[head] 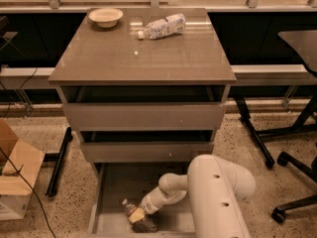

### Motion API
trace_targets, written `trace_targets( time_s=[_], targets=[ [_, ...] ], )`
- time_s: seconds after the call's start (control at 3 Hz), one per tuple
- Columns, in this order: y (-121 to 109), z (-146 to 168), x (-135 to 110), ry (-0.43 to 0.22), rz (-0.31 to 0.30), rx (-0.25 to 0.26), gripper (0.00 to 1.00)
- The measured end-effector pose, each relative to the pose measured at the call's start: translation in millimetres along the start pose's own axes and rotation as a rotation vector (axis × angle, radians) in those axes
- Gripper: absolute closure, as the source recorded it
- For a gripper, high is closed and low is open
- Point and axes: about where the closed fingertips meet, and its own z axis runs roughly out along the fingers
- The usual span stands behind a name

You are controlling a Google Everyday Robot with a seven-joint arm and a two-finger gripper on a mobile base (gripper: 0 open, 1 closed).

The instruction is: Place water bottle into bottom drawer

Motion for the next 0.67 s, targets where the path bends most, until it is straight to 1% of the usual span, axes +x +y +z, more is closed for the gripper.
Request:
trace_targets(
  time_s=[0.33,0.67],
  targets=[
    [0.0,0.0,0.0,0.0,0.0,0.0,0.16],
    [0.0,0.1,0.0,0.0,0.0,0.0,0.0]
  ],
)
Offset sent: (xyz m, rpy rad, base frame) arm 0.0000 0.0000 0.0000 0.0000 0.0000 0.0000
